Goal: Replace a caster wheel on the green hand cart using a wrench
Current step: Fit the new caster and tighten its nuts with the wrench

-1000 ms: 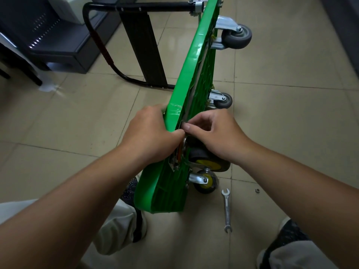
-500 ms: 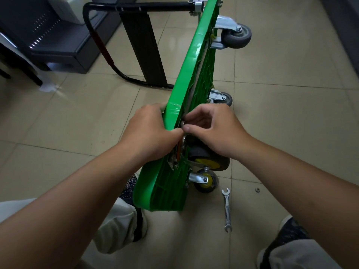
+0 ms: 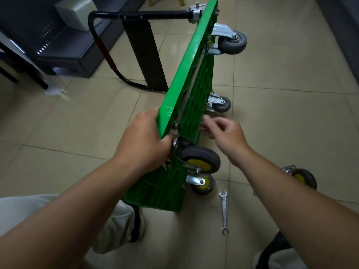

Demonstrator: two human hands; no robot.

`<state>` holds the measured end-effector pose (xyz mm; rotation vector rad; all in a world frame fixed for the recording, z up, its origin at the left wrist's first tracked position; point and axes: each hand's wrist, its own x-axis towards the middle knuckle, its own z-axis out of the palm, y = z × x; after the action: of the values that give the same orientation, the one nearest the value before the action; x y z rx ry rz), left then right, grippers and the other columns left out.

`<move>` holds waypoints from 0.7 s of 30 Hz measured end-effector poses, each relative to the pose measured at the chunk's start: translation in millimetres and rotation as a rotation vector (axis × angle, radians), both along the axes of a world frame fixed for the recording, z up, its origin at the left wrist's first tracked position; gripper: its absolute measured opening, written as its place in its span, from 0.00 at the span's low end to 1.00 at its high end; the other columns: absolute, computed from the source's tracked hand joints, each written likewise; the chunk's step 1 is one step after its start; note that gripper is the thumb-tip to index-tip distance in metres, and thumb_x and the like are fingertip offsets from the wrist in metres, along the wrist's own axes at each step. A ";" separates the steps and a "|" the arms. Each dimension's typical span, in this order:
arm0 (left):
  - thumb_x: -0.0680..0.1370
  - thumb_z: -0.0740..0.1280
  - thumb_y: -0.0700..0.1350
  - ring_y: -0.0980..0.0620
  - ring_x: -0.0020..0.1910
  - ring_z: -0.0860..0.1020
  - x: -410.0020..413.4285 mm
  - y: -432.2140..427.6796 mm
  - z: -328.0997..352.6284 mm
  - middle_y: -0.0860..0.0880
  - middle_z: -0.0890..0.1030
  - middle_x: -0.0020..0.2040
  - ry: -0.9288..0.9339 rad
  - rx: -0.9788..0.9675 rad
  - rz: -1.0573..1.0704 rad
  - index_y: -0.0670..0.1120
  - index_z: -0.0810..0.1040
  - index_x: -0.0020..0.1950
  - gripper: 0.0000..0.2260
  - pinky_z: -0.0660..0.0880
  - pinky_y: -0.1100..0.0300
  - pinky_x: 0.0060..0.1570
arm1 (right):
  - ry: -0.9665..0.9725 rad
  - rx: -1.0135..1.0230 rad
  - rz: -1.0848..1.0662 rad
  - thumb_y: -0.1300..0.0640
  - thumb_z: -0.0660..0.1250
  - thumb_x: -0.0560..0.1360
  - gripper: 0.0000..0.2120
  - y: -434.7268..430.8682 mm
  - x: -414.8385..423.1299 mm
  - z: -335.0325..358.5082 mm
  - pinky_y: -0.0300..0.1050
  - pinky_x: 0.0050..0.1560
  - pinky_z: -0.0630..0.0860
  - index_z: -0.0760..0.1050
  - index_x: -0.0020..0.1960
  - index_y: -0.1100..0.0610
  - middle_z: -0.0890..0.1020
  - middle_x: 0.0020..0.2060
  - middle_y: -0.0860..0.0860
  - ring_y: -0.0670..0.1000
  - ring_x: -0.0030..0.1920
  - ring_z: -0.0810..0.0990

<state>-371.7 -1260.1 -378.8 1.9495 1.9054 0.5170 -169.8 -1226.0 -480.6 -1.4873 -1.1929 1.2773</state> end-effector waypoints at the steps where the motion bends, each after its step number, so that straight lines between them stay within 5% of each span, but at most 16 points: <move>1: 0.74 0.74 0.46 0.50 0.45 0.76 -2.5 2.2 1.2 0.51 0.79 0.48 0.006 0.005 -0.004 0.51 0.78 0.63 0.18 0.70 0.58 0.40 | -0.008 -0.068 -0.135 0.47 0.67 0.80 0.14 -0.8 11.7 -27.2 0.40 0.48 0.79 0.82 0.52 0.57 0.86 0.45 0.51 0.46 0.44 0.84; 6: 0.73 0.76 0.45 0.47 0.46 0.81 -22.0 17.2 2.7 0.48 0.84 0.50 0.028 0.022 -0.034 0.50 0.81 0.63 0.18 0.74 0.56 0.46 | -0.394 -0.395 -0.106 0.52 0.73 0.75 0.09 -54.1 45.5 -166.4 0.42 0.49 0.72 0.79 0.51 0.56 0.83 0.48 0.53 0.53 0.49 0.81; 11: 0.75 0.76 0.44 0.54 0.46 0.83 -49.8 41.2 6.1 0.52 0.85 0.53 0.016 -0.002 -0.099 0.52 0.79 0.68 0.22 0.78 0.58 0.49 | -0.644 -0.623 0.031 0.48 0.76 0.71 0.21 -101.7 67.5 -234.0 0.44 0.48 0.73 0.77 0.57 0.59 0.82 0.53 0.57 0.57 0.53 0.80; 15: 0.75 0.75 0.45 0.65 0.43 0.83 -62.1 53.0 6.2 0.58 0.84 0.54 0.019 -0.004 -0.155 0.54 0.78 0.70 0.23 0.76 0.73 0.42 | -0.703 -0.688 0.085 0.46 0.76 0.71 0.21 -114.7 67.2 -261.6 0.45 0.45 0.73 0.75 0.55 0.59 0.80 0.49 0.55 0.56 0.48 0.79; 21: 0.76 0.75 0.47 0.62 0.57 0.82 -74.2 63.1 5.2 0.58 0.83 0.61 0.007 0.011 -0.186 0.54 0.77 0.71 0.24 0.81 0.50 0.57 | -0.725 -0.712 0.090 0.53 0.75 0.73 0.15 -138.6 42.7 -284.9 0.44 0.31 0.67 0.69 0.43 0.56 0.76 0.38 0.52 0.54 0.37 0.75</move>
<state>-445.9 -1197.0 -373.6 2.1108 1.7061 0.4689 -127.1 -1364.7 -765.5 -2.5975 -1.3077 1.3348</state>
